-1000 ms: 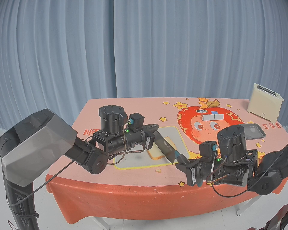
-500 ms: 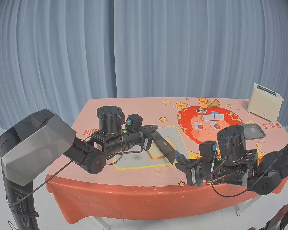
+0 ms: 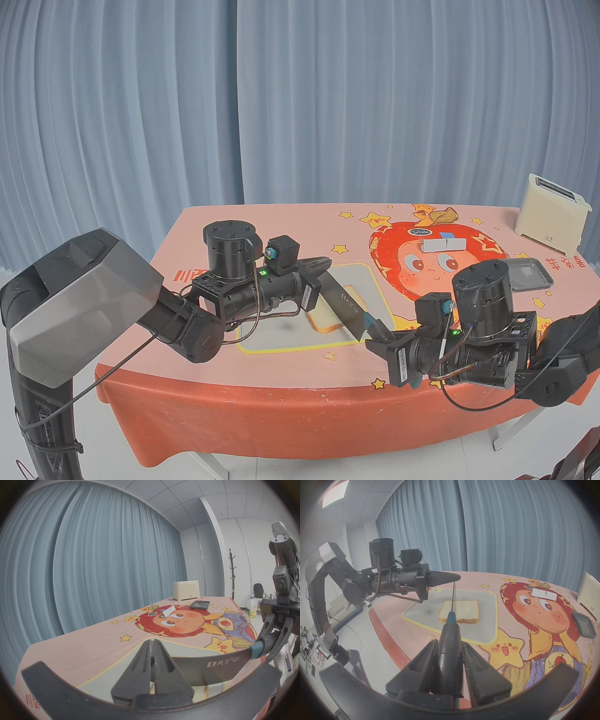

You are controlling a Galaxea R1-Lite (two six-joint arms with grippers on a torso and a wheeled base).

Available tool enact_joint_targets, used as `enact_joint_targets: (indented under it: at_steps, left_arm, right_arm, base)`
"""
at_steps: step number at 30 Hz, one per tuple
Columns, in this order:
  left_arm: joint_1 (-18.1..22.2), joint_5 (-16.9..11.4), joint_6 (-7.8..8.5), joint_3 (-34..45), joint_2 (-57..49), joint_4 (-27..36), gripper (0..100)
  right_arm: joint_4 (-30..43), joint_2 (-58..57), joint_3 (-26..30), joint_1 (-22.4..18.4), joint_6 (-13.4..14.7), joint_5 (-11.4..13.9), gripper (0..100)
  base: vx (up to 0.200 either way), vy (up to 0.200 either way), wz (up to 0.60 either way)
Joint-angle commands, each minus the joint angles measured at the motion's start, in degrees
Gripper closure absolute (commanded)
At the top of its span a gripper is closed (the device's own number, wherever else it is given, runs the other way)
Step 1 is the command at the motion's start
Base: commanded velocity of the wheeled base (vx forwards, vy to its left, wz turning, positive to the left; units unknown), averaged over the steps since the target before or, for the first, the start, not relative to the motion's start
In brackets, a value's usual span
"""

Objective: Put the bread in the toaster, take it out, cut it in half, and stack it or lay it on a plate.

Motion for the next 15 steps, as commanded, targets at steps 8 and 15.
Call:
enact_joint_targets:
  at_steps: [8, 15]
  left_arm:
    - [-0.1, -0.1, -0.27, -4.5, 1.5, 0.6, 100]
    - [-0.1, 0.0, 0.08, -3.1, 3.6, 0.4, 100]
  right_arm:
    - [0.1, 0.0, 0.1, 0.0, 0.0, 0.0, 100]
    - [0.1, 0.0, 0.1, 0.0, 0.0, 0.0, 100]
  base:
    - [0.0, 0.0, 0.0]
    - [0.0, 0.0, 0.0]
